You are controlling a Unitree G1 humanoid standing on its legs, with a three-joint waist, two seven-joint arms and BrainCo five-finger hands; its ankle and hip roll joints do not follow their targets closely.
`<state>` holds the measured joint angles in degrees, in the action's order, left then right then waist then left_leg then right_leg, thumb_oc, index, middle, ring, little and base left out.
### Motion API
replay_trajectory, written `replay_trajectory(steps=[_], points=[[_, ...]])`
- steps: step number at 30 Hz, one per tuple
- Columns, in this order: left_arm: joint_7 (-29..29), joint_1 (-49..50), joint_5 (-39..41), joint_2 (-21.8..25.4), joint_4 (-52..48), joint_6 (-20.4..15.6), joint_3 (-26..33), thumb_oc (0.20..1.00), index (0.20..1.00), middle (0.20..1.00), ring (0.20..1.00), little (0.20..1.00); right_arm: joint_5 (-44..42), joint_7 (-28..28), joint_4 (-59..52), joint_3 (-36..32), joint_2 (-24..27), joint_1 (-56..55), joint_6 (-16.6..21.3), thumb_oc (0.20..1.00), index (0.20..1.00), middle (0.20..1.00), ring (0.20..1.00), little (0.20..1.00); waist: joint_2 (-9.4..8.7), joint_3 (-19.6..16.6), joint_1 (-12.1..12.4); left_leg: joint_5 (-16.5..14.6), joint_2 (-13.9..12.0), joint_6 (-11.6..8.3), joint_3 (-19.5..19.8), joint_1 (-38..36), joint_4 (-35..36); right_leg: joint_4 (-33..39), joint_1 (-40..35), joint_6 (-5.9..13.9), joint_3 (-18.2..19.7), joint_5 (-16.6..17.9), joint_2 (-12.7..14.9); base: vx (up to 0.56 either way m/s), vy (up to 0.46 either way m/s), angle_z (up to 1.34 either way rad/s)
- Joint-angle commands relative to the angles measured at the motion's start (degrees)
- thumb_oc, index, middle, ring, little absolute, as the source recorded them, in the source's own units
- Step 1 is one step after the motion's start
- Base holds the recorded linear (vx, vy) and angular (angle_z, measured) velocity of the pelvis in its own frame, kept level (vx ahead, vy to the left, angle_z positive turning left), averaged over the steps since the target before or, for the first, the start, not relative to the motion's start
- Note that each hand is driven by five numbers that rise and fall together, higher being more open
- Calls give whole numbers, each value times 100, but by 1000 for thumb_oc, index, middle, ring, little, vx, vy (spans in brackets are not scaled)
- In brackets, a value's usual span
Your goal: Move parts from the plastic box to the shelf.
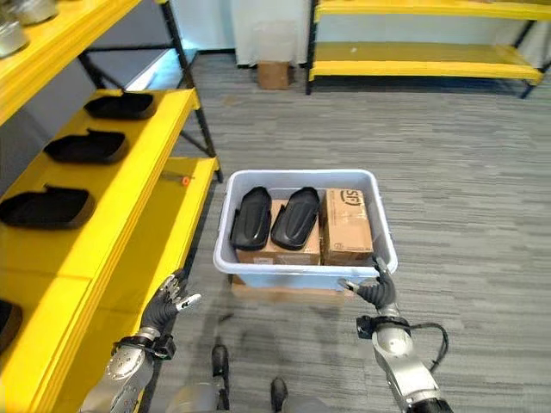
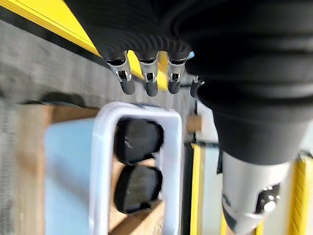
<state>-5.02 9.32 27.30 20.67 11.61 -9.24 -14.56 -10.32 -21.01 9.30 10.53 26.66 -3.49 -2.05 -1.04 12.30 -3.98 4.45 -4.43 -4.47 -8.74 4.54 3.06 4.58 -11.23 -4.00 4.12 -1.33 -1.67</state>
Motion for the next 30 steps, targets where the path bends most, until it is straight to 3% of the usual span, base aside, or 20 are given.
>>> replay_trajectory(steps=[1,12,15,16,17,18,20,24,25,27,30], points=[[162,-237,-266,22,-225,-163,163,1000,1000,1000,1000,1000,-262,70,-448,-126,119,-120,158,1000,1000,1000,1000,1000,-57,-68,-40,173,48,189,-265,-437,32,-249,494,608,-1018,303,407,128,169,-10],[256,-215,-512,171,-149,56,95,1000,1000,1000,1000,1000,-393,-89,-387,56,-282,195,38,1000,1000,1000,1000,1000,9,-383,21,-328,345,537,-339,-1069,194,-678,662,758,-1132,193,481,107,134,-1],[249,-297,-570,193,-149,119,51,1000,1000,1000,1000,1000,-335,-156,-344,98,-392,450,82,1000,1000,1000,1000,1000,6,-340,85,-394,412,703,-437,-1140,194,-1488,884,849,-1362,193,514,15,176,-21],[254,-320,-597,205,-146,145,41,1000,1000,1000,1000,1000,-299,-179,-335,116,-407,506,100,1000,1000,1000,1000,1000,7,-316,99,-411,425,743,-452,-1153,194,-1721,962,893,-1426,262,534,-31,101,-17],[350,-386,-509,220,-78,197,21,1000,1000,1000,1000,1000,-288,-249,-301,159,-452,653,105,1000,1000,1000,1000,1000,-3,-242,146,-453,458,844,-492,-1176,194,-2518,1302,1089,-1559,486,645,-37,129,-20],[399,-414,-537,241,-95,184,19,1000,1000,1000,1000,1000,-280,-316,-262,176,-495,733,142,1000,1000,1000,1000,1000,20,-174,186,-479,427,878,-526,-1215,194,-3031,1476,1150,-1693,575,725,-28,112,-47],[418,-419,-565,240,-131,214,-29,1000,1000,1000,1000,1000,-230,-368,-190,161,-546,851,175,1000,1000,1000,1000,1000,26,-88,232,-515,395,888,-571,-1313,194,-3453,1694,1218,-1831,700,869,19,41,-45],[344,-342,-511,256,-222,275,-85,1000,1000,1000,1000,1000,-319,-429,-42,146,-648,1013,168,1000,1000,1000,1000,1000,-14,-36,259,-702,336,738,-693,-1596,194,-2421,1744,1336,-2012,971,1222,131,-124,-6],[401,-342,-482,309,-269,321,-116,1000,1000,1000,1000,1000,-222,-393,38,141,-652,1030,260,1000,1000,1000,1000,1000,-78,-7,233,-698,290,666,-686,-1653,194,-1229,1706,1331,-1998,1400,1265,132,-340,-6],[698,-254,-217,343,-210,260,-296,1000,1000,1000,1000,1000,-123,-254,135,149,-637,998,362,1000,1000,1000,1000,1000,-121,14,179,-813,266,654,-490,-1760,194,-719,1807,1448,-1534,1810,1346,158,-351,-11],[568,-210,-413,255,-60,91,-487,1000,1000,1000,1000,1000,-297,-182,137,158,-532,957,244,1000,1000,1000,1000,1000,-93,-110,116,-740,206,556,-353,-1746,194,-207,1490,1366,-1405,1519,1170,170,-219,31]])
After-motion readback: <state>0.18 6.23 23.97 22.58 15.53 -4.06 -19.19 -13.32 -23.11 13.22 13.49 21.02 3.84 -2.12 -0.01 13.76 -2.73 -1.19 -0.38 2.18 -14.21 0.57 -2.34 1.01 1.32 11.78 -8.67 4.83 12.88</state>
